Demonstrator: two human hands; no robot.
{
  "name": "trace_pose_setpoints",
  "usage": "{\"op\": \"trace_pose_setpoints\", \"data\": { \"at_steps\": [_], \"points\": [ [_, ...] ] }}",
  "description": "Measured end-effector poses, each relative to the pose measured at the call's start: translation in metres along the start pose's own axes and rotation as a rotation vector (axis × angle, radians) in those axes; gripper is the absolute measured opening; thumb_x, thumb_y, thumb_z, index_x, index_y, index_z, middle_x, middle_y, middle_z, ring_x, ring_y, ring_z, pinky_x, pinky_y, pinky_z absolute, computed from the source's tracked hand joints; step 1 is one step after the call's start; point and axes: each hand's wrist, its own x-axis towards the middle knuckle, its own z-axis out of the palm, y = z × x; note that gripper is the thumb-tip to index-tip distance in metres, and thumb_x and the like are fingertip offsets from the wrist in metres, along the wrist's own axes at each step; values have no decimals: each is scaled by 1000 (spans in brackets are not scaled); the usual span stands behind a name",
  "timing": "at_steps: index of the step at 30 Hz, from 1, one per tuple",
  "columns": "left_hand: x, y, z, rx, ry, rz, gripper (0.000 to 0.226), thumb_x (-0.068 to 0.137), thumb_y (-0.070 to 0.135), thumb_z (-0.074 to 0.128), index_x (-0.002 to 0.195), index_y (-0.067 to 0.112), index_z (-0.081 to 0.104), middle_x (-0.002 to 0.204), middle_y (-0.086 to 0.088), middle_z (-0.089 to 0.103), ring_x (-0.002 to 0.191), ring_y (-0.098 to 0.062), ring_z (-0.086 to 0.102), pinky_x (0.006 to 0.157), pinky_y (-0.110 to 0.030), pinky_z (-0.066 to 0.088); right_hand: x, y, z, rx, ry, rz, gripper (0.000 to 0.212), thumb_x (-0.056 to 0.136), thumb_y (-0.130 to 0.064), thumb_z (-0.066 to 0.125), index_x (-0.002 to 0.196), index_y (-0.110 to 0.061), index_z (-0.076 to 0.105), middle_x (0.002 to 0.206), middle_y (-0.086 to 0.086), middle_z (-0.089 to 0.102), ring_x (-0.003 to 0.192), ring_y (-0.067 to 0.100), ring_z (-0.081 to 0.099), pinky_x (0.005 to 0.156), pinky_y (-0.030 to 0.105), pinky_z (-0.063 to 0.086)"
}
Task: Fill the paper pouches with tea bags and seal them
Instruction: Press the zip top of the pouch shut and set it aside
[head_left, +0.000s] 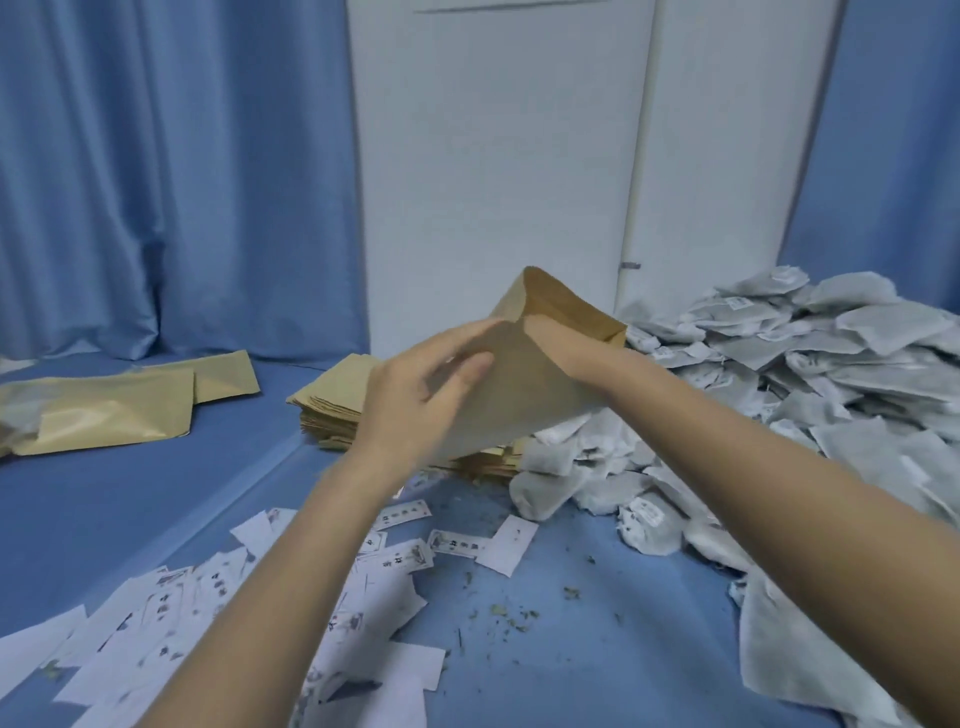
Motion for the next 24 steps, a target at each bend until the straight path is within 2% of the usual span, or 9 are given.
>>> {"op": "trace_pose_setpoints", "data": {
  "at_steps": [4,7,9,11,13,15,16,18,24],
  "points": [
    [16,0,-1,-151,232,-148,25,90,17,62,92,42,65,93,17,71,92,-3,62,90,-29,49,-9,-6,-28,-11,-37,122,40,78,3,39,53,-23,24,54,-8,28,55,13,25,49,21,23],
    [28,8,1,-248,264,-150,25,91,14,60,90,38,65,85,25,70,86,1,63,84,-20,50,-14,-8,-56,-115,-75,127,38,72,5,40,40,-16,38,41,-6,36,45,7,28,43,17,21],
    [37,15,4,-318,279,-155,24,92,10,59,90,33,65,81,27,69,83,7,63,77,-11,48,-20,-9,-75,-121,-115,66,51,78,-3,47,45,-41,57,48,-23,53,50,-5,47,47,13,31],
    [44,21,7,-381,285,-175,23,92,8,57,90,30,65,79,27,69,80,10,63,72,-7,46,-31,-11,-93,-10,-47,8,42,87,-24,55,55,-50,60,58,-29,59,60,-13,53,58,10,37],
    [48,22,9,-429,297,-221,22,93,7,56,90,27,66,78,23,70,77,8,64,70,-9,47,-41,-2,-103,146,105,3,35,86,-56,50,64,-36,69,63,-19,63,60,-1,57,63,15,41],
    [49,22,10,-478,320,-300,20,92,9,58,85,24,68,75,17,71,75,2,64,75,-16,51,-52,11,-109,195,208,30,67,72,-75,47,59,-11,62,53,-9,46,51,11,40,54,24,31],
    [50,21,11,-499,324,-341,20,92,9,58,82,22,69,74,14,71,74,-2,64,78,-20,52,-58,17,-109,197,224,23,70,65,-76,51,56,-7,56,53,-2,36,51,10,31,52,25,24],
    [50,20,11,-533,295,-405,19,91,9,58,80,19,69,74,9,72,73,-7,64,79,-25,53,-67,27,-108,145,214,2,61,58,-72,65,62,-12,62,58,8,42,54,6,32,52,24,23],
    [39,14,21,-645,213,-534,13,92,8,55,89,7,68,74,2,73,63,-9,67,57,-18,53,-71,56,-101,-80,288,61,31,53,-67,67,61,-41,54,57,-13,46,58,0,44,55,12,32]
  ]
}}
